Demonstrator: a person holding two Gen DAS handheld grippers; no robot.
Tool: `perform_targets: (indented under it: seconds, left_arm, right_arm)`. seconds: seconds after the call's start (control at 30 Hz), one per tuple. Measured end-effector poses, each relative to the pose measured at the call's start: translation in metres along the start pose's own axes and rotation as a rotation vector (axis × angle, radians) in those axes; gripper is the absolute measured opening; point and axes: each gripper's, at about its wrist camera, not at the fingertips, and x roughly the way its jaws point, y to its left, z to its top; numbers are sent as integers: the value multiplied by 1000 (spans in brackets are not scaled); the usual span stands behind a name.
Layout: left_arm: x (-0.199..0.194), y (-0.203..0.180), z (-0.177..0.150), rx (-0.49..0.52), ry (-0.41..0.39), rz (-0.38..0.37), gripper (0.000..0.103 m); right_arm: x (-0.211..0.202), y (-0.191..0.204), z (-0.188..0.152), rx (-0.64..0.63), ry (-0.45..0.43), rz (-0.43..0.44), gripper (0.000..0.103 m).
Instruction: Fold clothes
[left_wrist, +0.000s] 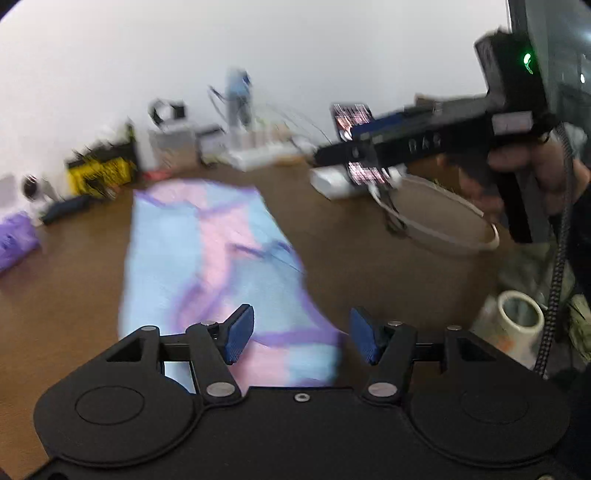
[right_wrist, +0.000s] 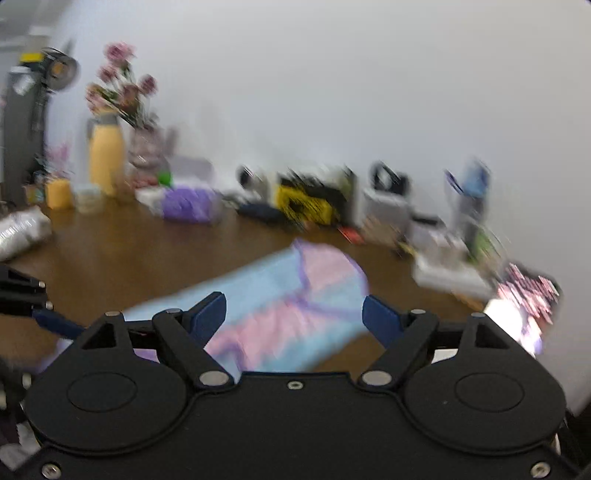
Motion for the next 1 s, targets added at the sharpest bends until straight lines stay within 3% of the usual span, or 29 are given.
perform_targets:
  seconds: [0.17, 0.27, 0.3, 0.33, 0.5, 0.7, 0.83, 0.93, 1.0]
  left_arm:
    - [28, -5, -2, -16, 75, 8, 56]
    - [38, 1, -5, -50, 88, 30, 33]
    - [36, 4, -5, -51, 87, 32, 17]
    - [35, 7, -6, -54, 89, 30, 11]
    - [12, 40, -21, -109, 112, 56, 9]
    - [-24, 78, -42, -186, 112, 122, 9]
    - [-34, 91, -49, -215, 86, 105, 9]
    - [-36, 97, -51, -233, 74, 89, 8]
    - [-35, 101, -51, -240, 67, 81, 9]
  right_arm:
    - [-4, -21, -15, 63, 35, -45, 85]
    - [3, -28, -18, 83, 38, -55, 85]
    - [6, -29, -20, 79, 39, -52, 85]
    - [9, -29, -21, 77, 41, -49, 85]
    - [31, -28, -24, 82, 75, -36, 85]
    - [93, -24, -24, 96, 181, 11, 84]
    - [130, -22, -19, 83, 238, -8, 83]
    - [152, -28, -15, 137, 272, -29, 73]
    - [166, -32, -14, 177, 295, -37, 51]
